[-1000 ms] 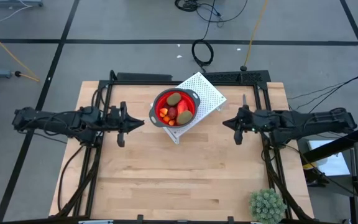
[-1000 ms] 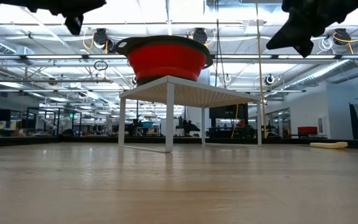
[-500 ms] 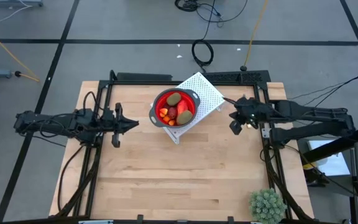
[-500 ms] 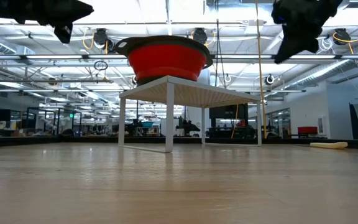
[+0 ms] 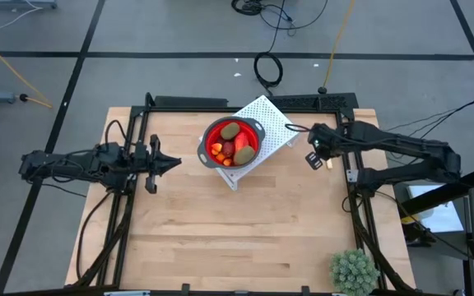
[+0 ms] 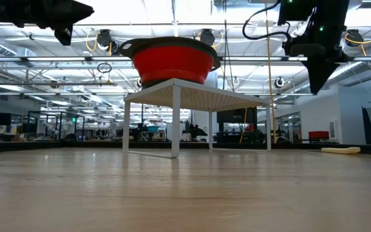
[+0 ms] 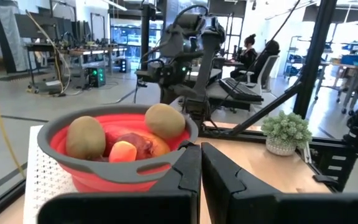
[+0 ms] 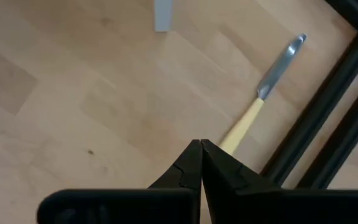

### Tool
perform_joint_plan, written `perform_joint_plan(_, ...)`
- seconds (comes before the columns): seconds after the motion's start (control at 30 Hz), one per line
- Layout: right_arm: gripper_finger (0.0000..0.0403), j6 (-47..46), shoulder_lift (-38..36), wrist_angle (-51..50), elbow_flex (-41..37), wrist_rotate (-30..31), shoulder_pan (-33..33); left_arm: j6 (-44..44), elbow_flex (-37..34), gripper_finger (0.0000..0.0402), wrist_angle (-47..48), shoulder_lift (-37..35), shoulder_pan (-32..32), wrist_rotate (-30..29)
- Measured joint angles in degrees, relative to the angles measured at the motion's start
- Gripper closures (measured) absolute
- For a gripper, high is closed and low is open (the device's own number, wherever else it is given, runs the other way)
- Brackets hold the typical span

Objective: Pick & Place Fruit
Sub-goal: Put the yellow table knife on the shelf

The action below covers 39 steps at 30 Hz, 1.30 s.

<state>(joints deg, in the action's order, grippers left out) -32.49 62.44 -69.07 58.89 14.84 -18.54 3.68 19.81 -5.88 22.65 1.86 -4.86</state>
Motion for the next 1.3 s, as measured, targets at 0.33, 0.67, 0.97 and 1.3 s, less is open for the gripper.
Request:
perform_joint_plan(0.33, 0.0365, -3.61, -0.1, -0.01, -6.01, -0.11, -3.92, -0.04, 0.0, 0.0392, 0.19, 0.02, -1.11, 1.97)
perform_joint_plan(0.67, 0.0272, -9.08, -0.11, 1.08, -11.38, -0.11, -3.94, 0.08, 0.0, 0.0392, 0.25, 0.02, -2.94, 5.25)
perform_joint_plan(0.97, 0.0198, -12.77, -0.14, 2.39, -13.98, -0.09, -4.18, 1.28, 0.0, 0.0392, 0.29, 0.02, -3.45, 7.98)
perform_joint_plan(1.3, 0.02, -15.23, -0.14, 9.86, -20.95, -3.09, -7.48, 2.04, 0.0, 0.0392, 0.12, 0.02, -3.45, 8.05)
